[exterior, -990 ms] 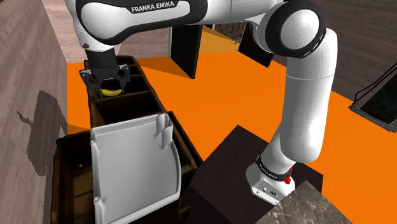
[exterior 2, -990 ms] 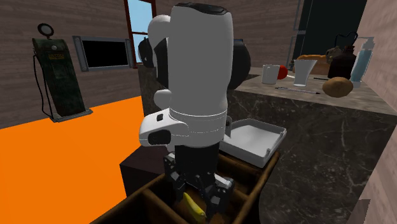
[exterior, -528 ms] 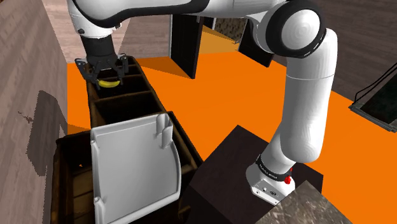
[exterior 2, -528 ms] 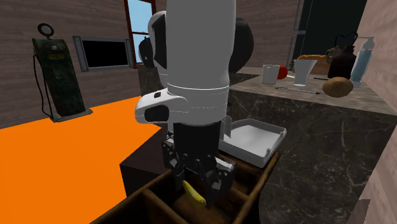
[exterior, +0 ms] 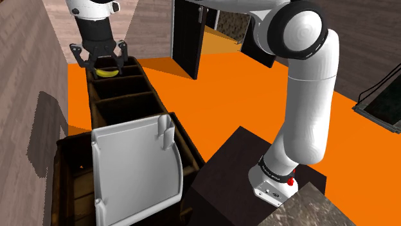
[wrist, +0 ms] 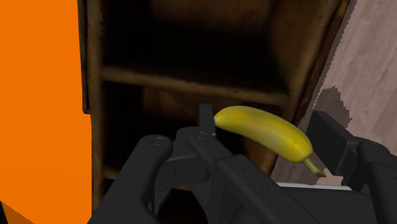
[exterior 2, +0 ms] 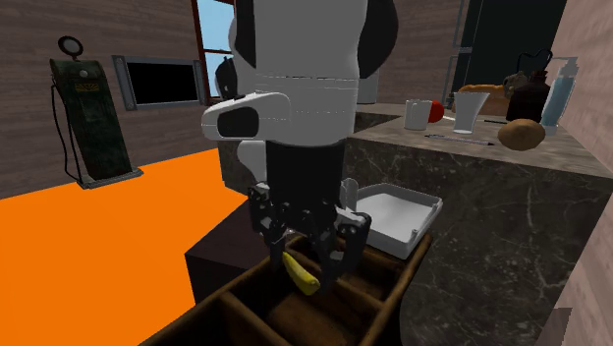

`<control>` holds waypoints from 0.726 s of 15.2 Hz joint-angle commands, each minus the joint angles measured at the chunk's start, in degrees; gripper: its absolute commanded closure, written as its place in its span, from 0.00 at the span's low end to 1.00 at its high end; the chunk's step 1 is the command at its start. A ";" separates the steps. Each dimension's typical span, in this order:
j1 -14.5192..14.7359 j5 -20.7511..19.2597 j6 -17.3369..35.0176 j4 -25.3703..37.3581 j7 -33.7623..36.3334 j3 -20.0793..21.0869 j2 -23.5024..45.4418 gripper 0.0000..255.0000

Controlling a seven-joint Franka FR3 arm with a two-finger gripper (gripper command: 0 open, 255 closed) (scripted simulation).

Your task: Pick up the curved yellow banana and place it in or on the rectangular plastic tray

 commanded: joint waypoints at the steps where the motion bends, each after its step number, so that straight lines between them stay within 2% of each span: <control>1: 0.23 -0.09 -1.66 1.90 -0.19 -0.01 0.26 1.00; 11: 3.28 -1.79 -11.80 15.90 -0.59 -0.23 4.13 1.00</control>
